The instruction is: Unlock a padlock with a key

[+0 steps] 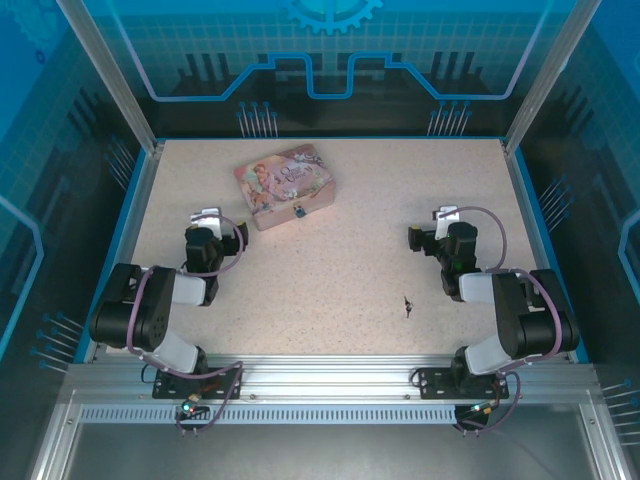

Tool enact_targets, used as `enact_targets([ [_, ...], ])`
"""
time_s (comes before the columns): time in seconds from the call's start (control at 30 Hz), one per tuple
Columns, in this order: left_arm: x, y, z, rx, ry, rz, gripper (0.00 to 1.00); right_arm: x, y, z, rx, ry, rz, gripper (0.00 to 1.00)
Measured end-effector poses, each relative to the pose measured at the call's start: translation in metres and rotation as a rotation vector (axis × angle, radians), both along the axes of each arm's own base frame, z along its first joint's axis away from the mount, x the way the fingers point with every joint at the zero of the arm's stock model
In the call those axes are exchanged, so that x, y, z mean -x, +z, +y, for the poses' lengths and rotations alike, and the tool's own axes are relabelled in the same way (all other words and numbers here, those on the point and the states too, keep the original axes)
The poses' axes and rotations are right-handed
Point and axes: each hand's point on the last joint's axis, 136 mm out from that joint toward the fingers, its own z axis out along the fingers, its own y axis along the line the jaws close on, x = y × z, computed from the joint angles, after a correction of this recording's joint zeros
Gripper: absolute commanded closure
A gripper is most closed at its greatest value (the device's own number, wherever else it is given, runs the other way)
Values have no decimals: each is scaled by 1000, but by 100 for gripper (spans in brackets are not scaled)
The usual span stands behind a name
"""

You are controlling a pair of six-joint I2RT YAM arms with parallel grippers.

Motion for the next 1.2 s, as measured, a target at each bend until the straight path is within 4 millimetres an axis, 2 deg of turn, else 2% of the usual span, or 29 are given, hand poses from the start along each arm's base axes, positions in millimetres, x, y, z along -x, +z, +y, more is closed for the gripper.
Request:
enact_targets([
  [0.1,5,18,0,4,2,-33,1,0,0,0,0,-1,2,0],
  [0.17,9,45,1,7,3,-87,1,-1,1,-1,3,-7,23,0],
  [0.23,15,75,1,13,4,-149,1,-5,11,-3,0,-19,44,0],
  [0.3,20,103,1,40,10,-186,1,-10,37,-2,-20,-25,29,0],
  [0.4,24,139,-3,129,9,-216,1,-6,77,2,-73,-30,6,0],
  [0.5,30,159,-19,245,-44,-209,1,11,95,20,-131,-7,69,2],
  [0.6,40,154,-47,333,-118,-144,1,41,89,47,-175,24,214,7],
  [0.7,51,136,-85,394,-213,-44,1,83,60,65,-189,36,414,13],
  [0.87,61,108,-137,456,-343,93,1,143,16,69,-171,2,692,20],
  [0.93,61,97,-150,465,-367,139,1,160,2,65,-160,-23,766,22],
  [1.03,58,87,-162,463,-392,183,1,179,-20,61,-152,-47,854,33],
  [1.2,52,91,-172,471,-420,179,1,193,-42,63,-161,-59,963,47],
])
